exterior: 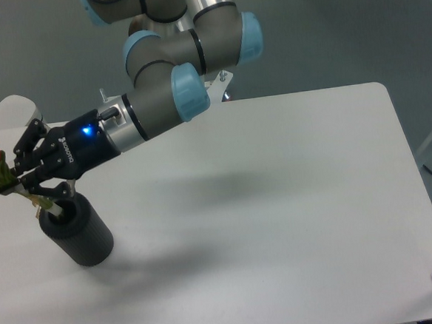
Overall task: Insert the flowers into the vase
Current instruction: 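Lower the tulip stems down into the black vase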
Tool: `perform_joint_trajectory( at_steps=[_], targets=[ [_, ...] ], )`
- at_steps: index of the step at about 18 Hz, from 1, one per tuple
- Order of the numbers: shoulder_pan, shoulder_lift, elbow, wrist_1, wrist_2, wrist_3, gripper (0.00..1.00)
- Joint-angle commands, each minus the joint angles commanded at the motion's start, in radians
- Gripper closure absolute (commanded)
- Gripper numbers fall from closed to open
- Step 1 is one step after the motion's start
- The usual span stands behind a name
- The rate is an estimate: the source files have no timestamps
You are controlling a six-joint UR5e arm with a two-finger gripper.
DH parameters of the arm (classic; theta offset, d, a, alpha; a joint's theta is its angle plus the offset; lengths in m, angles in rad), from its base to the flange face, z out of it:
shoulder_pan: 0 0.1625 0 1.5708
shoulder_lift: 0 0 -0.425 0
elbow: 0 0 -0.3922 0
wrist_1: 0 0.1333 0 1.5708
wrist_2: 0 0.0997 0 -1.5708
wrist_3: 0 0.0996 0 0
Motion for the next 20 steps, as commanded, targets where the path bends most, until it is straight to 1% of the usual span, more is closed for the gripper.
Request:
perform_joint_trajectory(
  at_steps=[3,11,13,20],
  targets=[
    [0.003,-0.003,-0.006,0.0,0.009,0.015,0.85],
    [0.003,-0.044,-0.066,0.0,0.014,0.155,0.8],
    [0.003,-0.054,-0.066,0.0,0.014,0.172,0.77],
    [0.008,-0.081,-0.068,0.002,0.015,0.192,0.73]
  ],
)
